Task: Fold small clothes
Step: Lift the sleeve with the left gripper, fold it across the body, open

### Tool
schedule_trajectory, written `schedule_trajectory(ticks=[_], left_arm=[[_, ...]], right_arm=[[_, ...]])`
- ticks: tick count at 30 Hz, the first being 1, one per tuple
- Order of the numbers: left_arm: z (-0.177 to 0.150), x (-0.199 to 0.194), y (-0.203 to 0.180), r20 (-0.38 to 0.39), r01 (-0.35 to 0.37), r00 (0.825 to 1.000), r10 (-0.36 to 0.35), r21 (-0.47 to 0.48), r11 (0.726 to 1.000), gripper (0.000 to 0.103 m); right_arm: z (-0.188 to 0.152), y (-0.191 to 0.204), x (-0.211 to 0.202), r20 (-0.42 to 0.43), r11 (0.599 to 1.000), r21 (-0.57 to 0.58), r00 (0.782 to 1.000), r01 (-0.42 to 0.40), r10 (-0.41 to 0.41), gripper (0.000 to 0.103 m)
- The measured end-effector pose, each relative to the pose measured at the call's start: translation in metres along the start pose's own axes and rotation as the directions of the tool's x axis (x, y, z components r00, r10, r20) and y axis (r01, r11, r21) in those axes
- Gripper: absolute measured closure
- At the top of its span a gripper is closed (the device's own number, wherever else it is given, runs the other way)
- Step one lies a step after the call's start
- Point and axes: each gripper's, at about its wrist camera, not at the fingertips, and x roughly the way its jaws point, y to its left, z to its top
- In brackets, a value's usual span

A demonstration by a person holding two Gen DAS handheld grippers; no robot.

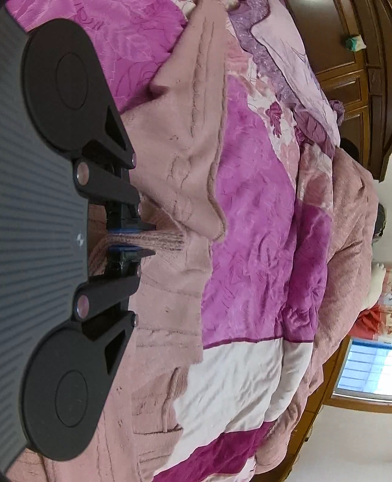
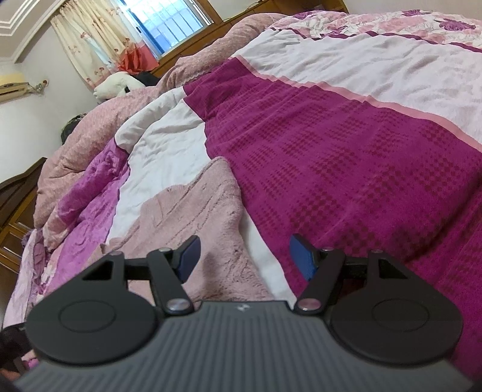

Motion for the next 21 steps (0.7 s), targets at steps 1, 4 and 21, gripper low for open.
schedule_trajectory(ticks=[1, 4, 21], left_arm=[[-0.003, -0.002, 0.001, 0.012, -0.002, 1.000, 0.002, -0.002, 1.000, 0.095], [0.003, -0.014, 0.001, 0.074, 0.011, 0.997, -0.011, -0.007, 1.000, 0.095], [0.021, -0.007, 0.023, -0.071, -0.075, 0.995, 0.073, -0.025, 0.997, 0.081]], right_arm=[[0.000, 0.000, 0.000, 0.000, 1.000, -0.003, 1.000, 0.002, -0.002, 0.035], [-0.001, 0.002, 0.001, 0.001, 1.000, -0.015, 1.000, 0.008, -0.008, 0.035], [0.012, 0.007, 0.004, -0.044, 1.000, -0.017, 0.999, -0.002, 0.001, 0.034]])
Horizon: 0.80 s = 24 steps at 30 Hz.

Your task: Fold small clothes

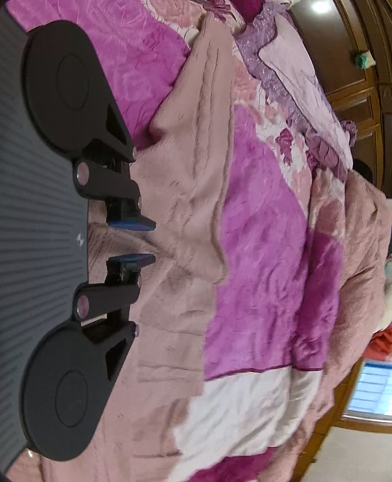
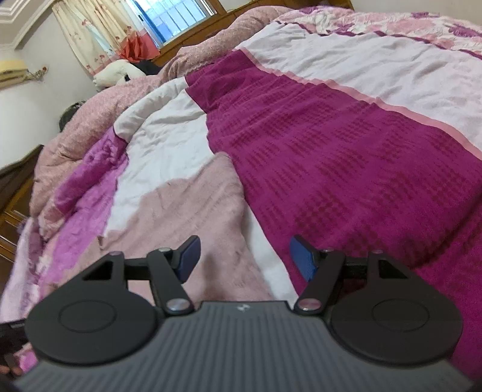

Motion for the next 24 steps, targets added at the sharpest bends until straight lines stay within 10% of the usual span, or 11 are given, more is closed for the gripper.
schedule_trajectory(ticks=[10, 18, 21, 24], left_arm=[[0.012, -0.022, -0.027, -0.021, 0.212, 0.977, -0.212, 0.029, 0.977, 0.079], [-0.011, 0.016, -0.046, -0.129, 0.193, 0.974, -0.186, 0.042, 0.980, 0.078], [-0.016, 0.020, -0.048, -0.120, 0.185, 0.977, -0.177, 0.063, 0.981, 0.078], [-0.016, 0.021, -0.051, -0.111, 0.197, 0.976, -0.187, 0.081, 0.977, 0.071]], right_arm=[[0.067, -0.009, 0.064, -0.156, 0.994, -0.072, 0.986, -0.076, 0.064, 0.035], [0.066, -0.003, 0.103, -0.224, 0.958, -0.063, 0.939, -0.280, 0.260, 0.037], [0.067, -0.008, 0.114, -0.188, 0.942, 0.035, 0.923, -0.334, 0.334, 0.086], [0.063, -0.003, 0.102, -0.079, 0.946, -0.028, 0.944, -0.323, 0.320, 0.088]])
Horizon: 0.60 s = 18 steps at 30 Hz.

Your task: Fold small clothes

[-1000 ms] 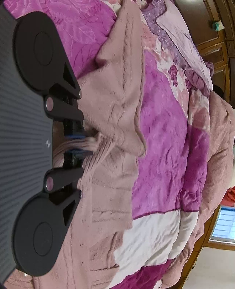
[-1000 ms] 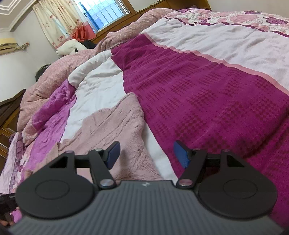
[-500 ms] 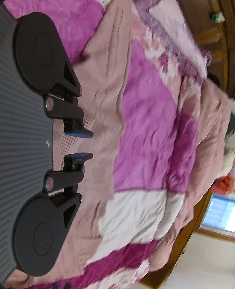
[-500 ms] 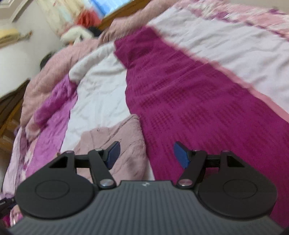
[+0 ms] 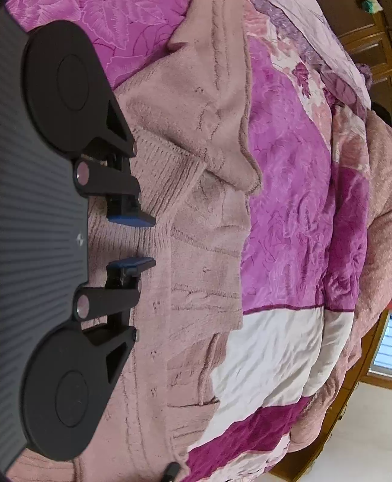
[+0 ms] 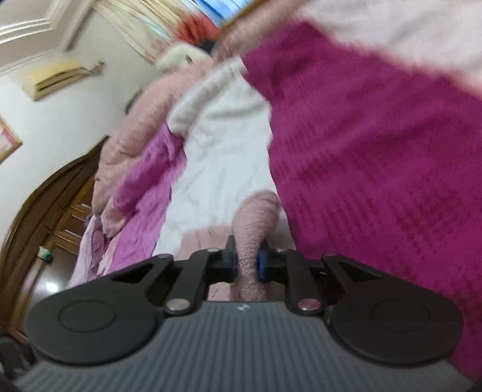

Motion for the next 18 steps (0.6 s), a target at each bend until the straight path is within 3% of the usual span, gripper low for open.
schedule_trajectory(ticks=[2, 6, 11, 15, 17, 18], left_arm=[[-0.001, 0.001, 0.000, 0.007, 0.023, 1.000, -0.023, 0.000, 1.000, 0.061], [-0.005, 0.009, -0.005, 0.010, 0.013, 1.000, -0.013, 0.020, 1.000, 0.057], [-0.006, 0.014, -0.011, 0.017, -0.008, 1.000, 0.008, 0.052, 0.999, 0.054], [-0.001, 0.007, -0.009, 0.007, -0.004, 1.000, 0.004, 0.027, 1.000, 0.054], [0.003, -0.001, -0.004, 0.009, -0.017, 1.000, 0.017, 0.004, 1.000, 0.052], [0.006, -0.004, -0.001, 0.013, -0.030, 0.999, 0.030, -0.004, 1.000, 0.052]], right_arm=[[-0.002, 0.016, -0.007, 0.060, 0.991, -0.113, 0.996, 0.077, -0.071, 0.088], [-0.006, 0.022, 0.010, 0.050, 0.943, -0.227, 0.970, 0.244, -0.239, 0.088], [-0.006, 0.010, 0.014, 0.031, 0.953, -0.176, 0.969, 0.248, -0.247, 0.085], [-0.005, 0.007, 0.003, 0.040, 0.962, -0.108, 0.968, 0.249, -0.246, 0.070], [-0.005, 0.013, -0.005, 0.061, 0.951, -0.111, 0.958, 0.287, -0.282, 0.064], [-0.005, 0.018, -0.011, 0.075, 0.942, -0.127, 0.950, 0.309, -0.302, 0.055]])
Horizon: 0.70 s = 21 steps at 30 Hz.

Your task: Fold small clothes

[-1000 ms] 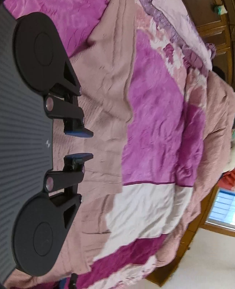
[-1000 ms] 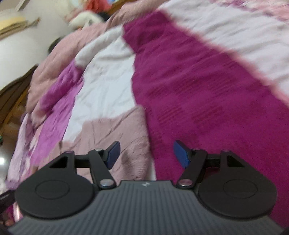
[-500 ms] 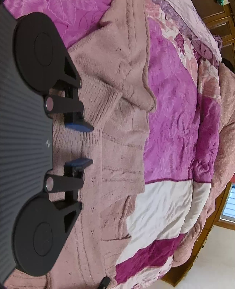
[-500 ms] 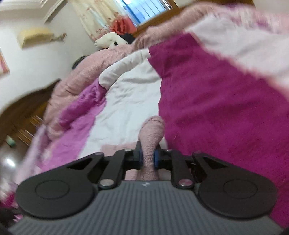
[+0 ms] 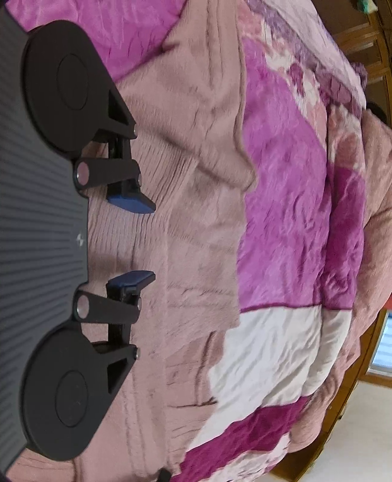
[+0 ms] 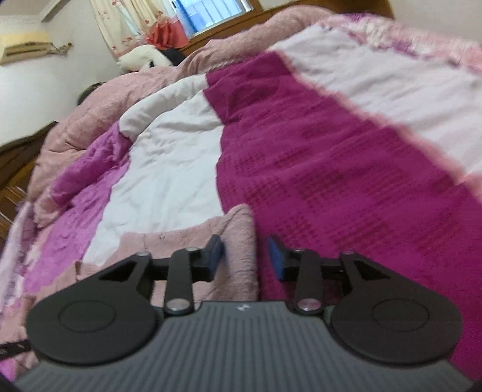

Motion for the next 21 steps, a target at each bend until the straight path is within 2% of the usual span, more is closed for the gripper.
schedule_trajectory(ticks=[1, 2, 6, 12, 16, 21], left_arm=[[0.003, -0.004, 0.003, 0.004, -0.011, 1.000, 0.011, -0.007, 1.000, 0.050], [0.006, -0.009, 0.008, 0.011, -0.024, 1.000, 0.024, -0.018, 1.000, 0.049], [0.021, -0.027, 0.032, 0.020, -0.075, 0.997, 0.076, -0.076, 0.994, 0.046], [0.040, -0.047, 0.086, 0.003, -0.157, 0.987, 0.161, -0.190, 0.969, 0.044], [0.050, -0.051, 0.128, -0.012, -0.196, 0.979, 0.202, -0.295, 0.935, 0.044], [0.051, -0.037, 0.182, -0.061, -0.198, 0.979, 0.192, -0.468, 0.861, 0.043]], right_arm=[[0.001, 0.003, -0.007, 0.015, 1.000, -0.017, 1.000, 0.021, -0.021, 0.045], [0.002, 0.004, -0.012, 0.027, 0.999, -0.027, 0.999, 0.032, -0.031, 0.044], [0.006, 0.005, -0.041, 0.044, 1.000, 0.006, 0.999, 0.020, -0.020, 0.044], [0.010, 0.016, -0.083, 0.044, 0.999, 0.033, 0.999, -0.030, 0.029, 0.044], [0.001, 0.029, -0.106, 0.025, 0.997, 0.014, 0.997, -0.071, 0.071, 0.044], [-0.027, 0.049, -0.123, -0.019, 0.994, -0.062, 0.996, -0.087, 0.085, 0.044]])
